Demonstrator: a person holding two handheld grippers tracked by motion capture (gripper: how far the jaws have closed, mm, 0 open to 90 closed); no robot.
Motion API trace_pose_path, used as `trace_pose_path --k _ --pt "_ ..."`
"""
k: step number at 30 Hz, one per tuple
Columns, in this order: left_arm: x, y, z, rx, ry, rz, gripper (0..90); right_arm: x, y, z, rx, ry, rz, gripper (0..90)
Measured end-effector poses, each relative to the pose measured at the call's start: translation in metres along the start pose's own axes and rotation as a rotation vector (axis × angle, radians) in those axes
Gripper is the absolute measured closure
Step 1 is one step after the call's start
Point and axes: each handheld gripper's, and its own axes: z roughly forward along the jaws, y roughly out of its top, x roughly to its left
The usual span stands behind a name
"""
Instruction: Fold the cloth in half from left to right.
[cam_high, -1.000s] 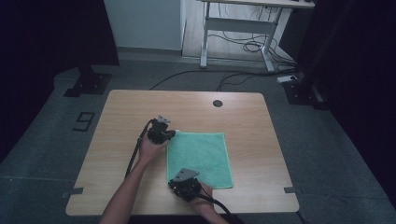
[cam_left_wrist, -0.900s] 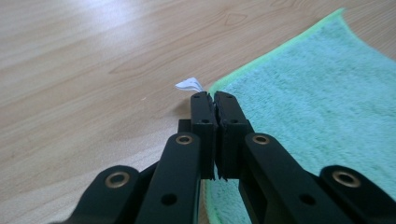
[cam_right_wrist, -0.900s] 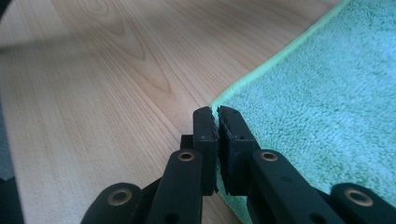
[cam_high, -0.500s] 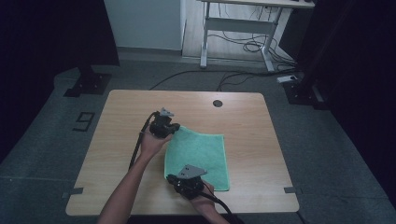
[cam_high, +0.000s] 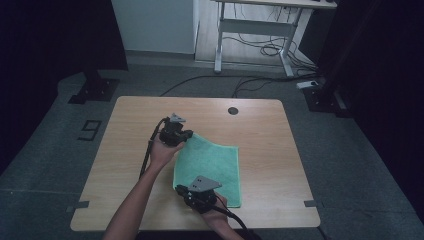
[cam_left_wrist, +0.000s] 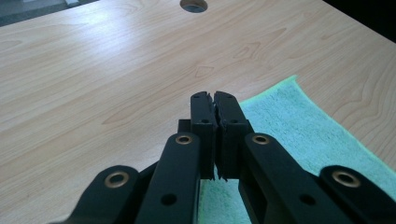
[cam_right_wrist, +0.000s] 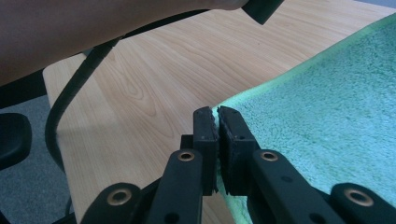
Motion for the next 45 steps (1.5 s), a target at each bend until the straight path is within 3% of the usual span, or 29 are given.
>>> trace_pose_path --k 7,14,21,25,31,36,45 --pt "0.007 -0.008 0.004 0.025 0.003 -0.024 87.3 0.001 -0.006 0.005 0.025 -0.004 0.003 85.6" --pt "0.016 0.002 -0.014 -0.010 0.020 -0.034 87.4 0.008 0.008 0.004 -0.007 0.006 -0.008 85.7" --pt "0.023 -0.008 -0.012 0.013 0.030 -0.058 87.2 0.002 0.005 0.004 0.014 -0.012 0.007 85.6" --pt "0.026 -0.005 -0.018 0.010 0.036 -0.049 87.2 0.004 0.006 0.005 0.011 -0.011 0.009 85.6" --pt "0.030 0.007 -0.036 -0.025 0.048 -0.055 87.2 0.022 0.028 0.001 -0.037 0.011 -0.054 85.7" --pt "0.028 0.001 -0.030 0.004 0.045 -0.044 87.3 0.016 0.024 0.004 -0.022 -0.001 -0.031 85.7" --pt "0.026 0.000 -0.026 0.002 0.032 -0.056 87.3 0.012 0.017 0.005 -0.014 0.004 -0.007 85.6"
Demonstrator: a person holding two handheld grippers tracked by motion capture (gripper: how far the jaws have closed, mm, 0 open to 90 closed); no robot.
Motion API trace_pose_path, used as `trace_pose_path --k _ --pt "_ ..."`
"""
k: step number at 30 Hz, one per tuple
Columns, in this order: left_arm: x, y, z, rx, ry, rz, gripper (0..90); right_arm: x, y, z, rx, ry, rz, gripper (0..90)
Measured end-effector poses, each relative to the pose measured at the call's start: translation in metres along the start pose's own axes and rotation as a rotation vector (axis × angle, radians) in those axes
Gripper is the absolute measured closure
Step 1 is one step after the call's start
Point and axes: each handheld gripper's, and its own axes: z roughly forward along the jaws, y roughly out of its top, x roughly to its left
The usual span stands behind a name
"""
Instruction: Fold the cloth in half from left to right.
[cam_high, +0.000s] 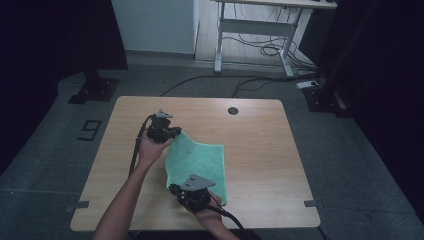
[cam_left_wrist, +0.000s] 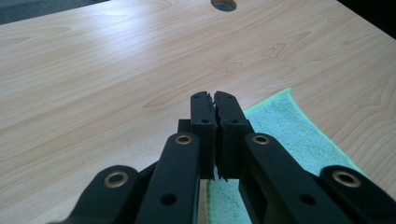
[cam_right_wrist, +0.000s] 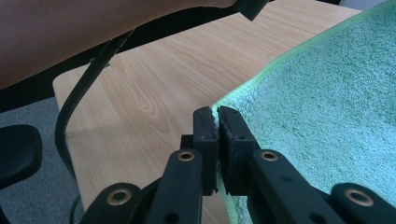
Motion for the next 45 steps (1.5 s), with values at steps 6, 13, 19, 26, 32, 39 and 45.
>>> trace_pose_path --k 6,13,19,26,32,39,45 --pt "-0.004 0.003 -0.003 -0.006 0.002 0.012 87.3 0.002 0.000 0.000 -0.003 -0.005 -0.001 85.6" --pt "0.009 0.009 -0.031 -0.053 0.036 -0.011 87.3 0.011 0.014 0.005 -0.023 0.009 -0.028 85.6" --pt "0.011 0.003 -0.026 -0.035 0.031 -0.009 87.2 0.016 0.018 0.005 -0.035 0.003 -0.039 85.6" --pt "0.009 0.006 -0.020 -0.028 0.029 -0.012 87.1 0.016 0.020 0.014 -0.028 0.017 -0.032 85.6" --pt "0.006 0.015 -0.024 -0.031 0.047 -0.003 86.9 0.020 0.027 0.015 -0.050 0.025 -0.029 85.5" --pt "0.000 0.008 -0.005 0.008 0.044 0.002 86.8 0.017 0.015 0.010 -0.043 0.009 -0.024 85.3" --pt "-0.002 0.006 0.007 0.024 0.047 -0.002 86.8 0.012 0.008 0.003 -0.044 -0.004 -0.011 85.3"
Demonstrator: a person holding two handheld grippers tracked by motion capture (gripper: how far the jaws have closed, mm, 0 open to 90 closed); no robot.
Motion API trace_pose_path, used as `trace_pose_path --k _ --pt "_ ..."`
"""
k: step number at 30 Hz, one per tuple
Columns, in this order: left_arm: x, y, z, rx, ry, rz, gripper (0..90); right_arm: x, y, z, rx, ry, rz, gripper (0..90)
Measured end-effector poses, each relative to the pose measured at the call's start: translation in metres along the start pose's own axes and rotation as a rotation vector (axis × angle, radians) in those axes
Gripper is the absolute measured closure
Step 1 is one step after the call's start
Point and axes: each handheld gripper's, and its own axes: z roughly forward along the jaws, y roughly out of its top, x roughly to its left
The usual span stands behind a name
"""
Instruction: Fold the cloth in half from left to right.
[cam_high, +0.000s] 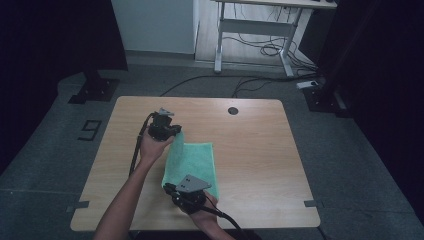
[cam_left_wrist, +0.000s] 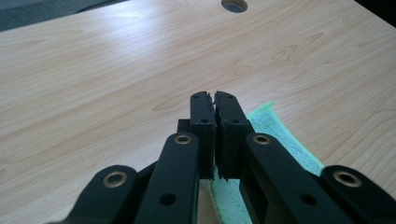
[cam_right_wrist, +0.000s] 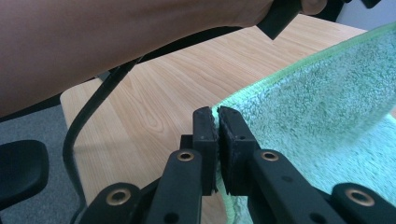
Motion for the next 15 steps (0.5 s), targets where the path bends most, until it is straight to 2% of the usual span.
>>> trace_pose_path --k 15 --pt "-0.010 -0.002 0.020 0.031 -0.005 0.009 86.7 -0.009 -0.017 -0.014 0.017 -0.023 0.015 85.3"
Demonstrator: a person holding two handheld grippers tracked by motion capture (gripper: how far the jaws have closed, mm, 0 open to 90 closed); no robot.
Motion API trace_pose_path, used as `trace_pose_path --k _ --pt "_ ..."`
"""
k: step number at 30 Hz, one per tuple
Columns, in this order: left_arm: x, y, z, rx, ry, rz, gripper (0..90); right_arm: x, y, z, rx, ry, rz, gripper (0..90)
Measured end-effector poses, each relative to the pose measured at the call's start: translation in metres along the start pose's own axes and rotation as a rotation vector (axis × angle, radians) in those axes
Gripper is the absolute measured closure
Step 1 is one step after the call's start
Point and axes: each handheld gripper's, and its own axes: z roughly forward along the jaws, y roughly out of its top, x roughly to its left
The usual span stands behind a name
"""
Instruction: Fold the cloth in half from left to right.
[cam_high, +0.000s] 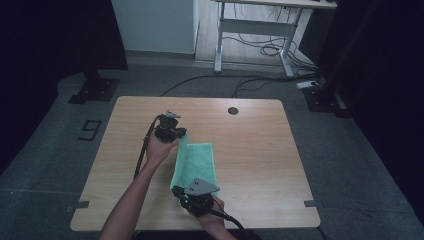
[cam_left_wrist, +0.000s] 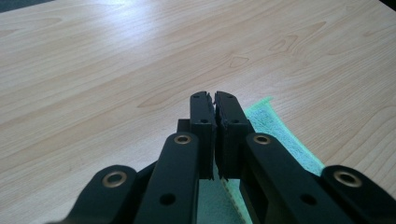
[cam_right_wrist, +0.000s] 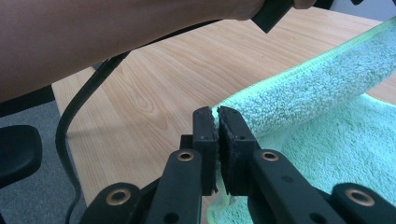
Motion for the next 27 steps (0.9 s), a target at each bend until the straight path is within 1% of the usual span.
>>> trace_pose_path --k 4,10,19,27 --pt "-0.002 0.000 0.005 0.007 0.000 0.001 86.6 -0.001 -0.003 -0.001 0.001 0.001 0.006 85.3" --pt "-0.007 0.002 0.012 0.021 -0.003 0.011 86.5 -0.004 -0.007 -0.004 0.002 -0.011 0.012 85.3" --pt "-0.016 0.001 0.021 0.031 -0.017 0.019 86.6 -0.009 -0.016 -0.007 0.021 -0.013 0.026 85.3" --pt "-0.018 0.001 0.026 0.040 -0.016 0.021 86.6 -0.013 -0.022 -0.010 0.023 -0.014 0.044 85.3"
